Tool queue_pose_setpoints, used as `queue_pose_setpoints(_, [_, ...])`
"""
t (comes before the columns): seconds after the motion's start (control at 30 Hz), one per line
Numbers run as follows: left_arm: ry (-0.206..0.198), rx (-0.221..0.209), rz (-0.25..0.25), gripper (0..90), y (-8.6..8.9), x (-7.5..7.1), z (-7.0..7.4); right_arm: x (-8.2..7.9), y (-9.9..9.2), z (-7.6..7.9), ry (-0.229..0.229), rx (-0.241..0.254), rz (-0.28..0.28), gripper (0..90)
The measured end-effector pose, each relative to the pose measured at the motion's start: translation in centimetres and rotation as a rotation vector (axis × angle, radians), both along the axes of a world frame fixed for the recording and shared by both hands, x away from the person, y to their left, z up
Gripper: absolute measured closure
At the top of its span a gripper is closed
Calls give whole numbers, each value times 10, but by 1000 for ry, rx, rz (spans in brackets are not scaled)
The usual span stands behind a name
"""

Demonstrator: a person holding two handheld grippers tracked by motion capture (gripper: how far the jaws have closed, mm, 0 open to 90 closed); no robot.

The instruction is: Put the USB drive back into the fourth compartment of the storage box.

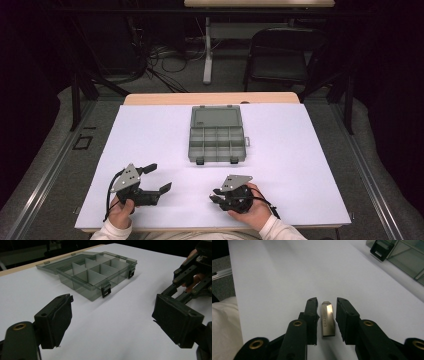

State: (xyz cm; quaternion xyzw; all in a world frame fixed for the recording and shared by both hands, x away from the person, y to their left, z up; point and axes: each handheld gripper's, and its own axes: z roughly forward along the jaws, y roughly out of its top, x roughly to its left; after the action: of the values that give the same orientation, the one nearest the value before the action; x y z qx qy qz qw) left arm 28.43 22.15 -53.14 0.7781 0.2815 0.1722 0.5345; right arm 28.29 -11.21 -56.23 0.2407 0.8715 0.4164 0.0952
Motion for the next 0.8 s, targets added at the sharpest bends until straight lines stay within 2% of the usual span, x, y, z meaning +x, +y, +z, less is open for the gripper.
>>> queue_pose_setpoints(0.8, [-1,-5,-10,157,0,0,0,2,-1,-4,8,-20,10,791])
